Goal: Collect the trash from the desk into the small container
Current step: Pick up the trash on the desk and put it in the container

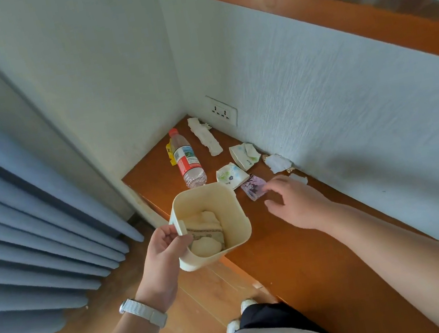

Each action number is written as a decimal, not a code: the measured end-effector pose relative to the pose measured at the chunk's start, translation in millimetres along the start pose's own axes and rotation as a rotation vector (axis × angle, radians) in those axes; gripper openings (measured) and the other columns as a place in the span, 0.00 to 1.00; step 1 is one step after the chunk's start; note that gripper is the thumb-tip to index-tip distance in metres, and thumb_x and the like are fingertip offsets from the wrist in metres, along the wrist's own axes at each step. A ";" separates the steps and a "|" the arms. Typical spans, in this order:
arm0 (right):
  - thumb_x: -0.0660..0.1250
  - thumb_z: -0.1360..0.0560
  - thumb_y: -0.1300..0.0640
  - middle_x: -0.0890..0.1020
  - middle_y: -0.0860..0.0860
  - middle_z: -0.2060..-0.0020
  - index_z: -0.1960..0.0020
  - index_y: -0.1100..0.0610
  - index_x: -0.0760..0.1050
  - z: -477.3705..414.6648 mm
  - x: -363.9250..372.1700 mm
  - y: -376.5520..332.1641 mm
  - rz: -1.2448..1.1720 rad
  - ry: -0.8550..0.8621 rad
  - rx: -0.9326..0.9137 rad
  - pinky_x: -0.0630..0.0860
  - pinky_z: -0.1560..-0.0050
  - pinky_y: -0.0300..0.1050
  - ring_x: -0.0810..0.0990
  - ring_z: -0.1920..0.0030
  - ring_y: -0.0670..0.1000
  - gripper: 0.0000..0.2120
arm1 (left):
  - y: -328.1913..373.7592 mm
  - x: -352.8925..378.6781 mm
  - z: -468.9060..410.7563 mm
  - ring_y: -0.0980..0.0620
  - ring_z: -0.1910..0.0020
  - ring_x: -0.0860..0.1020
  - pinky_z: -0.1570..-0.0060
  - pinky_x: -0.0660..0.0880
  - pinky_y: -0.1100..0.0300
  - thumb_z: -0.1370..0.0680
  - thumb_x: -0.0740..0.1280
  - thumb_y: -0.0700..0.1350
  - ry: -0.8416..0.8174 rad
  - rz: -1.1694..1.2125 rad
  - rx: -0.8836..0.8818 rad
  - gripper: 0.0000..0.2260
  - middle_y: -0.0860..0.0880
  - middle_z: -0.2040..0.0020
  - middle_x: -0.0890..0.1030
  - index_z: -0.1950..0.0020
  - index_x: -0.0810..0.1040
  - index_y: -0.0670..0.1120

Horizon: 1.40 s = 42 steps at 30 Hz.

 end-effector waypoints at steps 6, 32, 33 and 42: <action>0.61 0.20 0.48 0.65 0.50 0.26 0.25 0.51 0.63 -28.5 29.0 105.9 0.143 -0.082 0.204 0.75 0.41 0.51 0.71 0.33 0.54 0.25 | -5.8 12.7 -13.9 0.40 0.54 0.82 0.49 0.79 0.44 0.32 0.71 0.45 0.031 -0.033 -0.046 0.19 0.36 0.50 0.83 0.44 0.76 0.39; 0.64 0.22 0.59 0.77 0.46 0.57 0.51 0.59 0.75 -50.4 8.5 42.5 -0.259 0.204 0.013 0.70 0.64 0.43 0.76 0.59 0.48 0.04 | 8.3 17.5 -14.0 0.43 0.56 0.81 0.48 0.78 0.41 0.33 0.72 0.45 0.154 -0.089 -0.094 0.18 0.34 0.49 0.81 0.45 0.76 0.40; 0.65 0.22 0.59 0.77 0.45 0.56 0.48 0.58 0.76 -46.6 0.1 22.1 -0.275 0.225 -0.037 0.70 0.64 0.40 0.76 0.59 0.46 0.05 | 8.5 16.1 -15.7 0.44 0.57 0.81 0.50 0.78 0.43 0.32 0.72 0.45 0.149 -0.085 -0.097 0.18 0.34 0.51 0.81 0.45 0.76 0.39; 0.66 0.22 0.59 0.81 0.52 0.53 0.46 0.61 0.78 -49.3 10.5 -99.8 -0.171 0.185 -0.254 0.78 0.59 0.47 0.81 0.56 0.53 0.07 | 18.2 -17.4 -34.1 0.36 0.53 0.79 0.44 0.75 0.33 0.33 0.73 0.47 0.052 -0.055 -0.088 0.21 0.31 0.49 0.80 0.44 0.76 0.39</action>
Point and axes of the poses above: each hand's wrist, its own z-axis away from the middle knuckle, its own x-axis out of the palm, y = z × x, the point moved 7 cm from there along -z, towards the middle knuckle
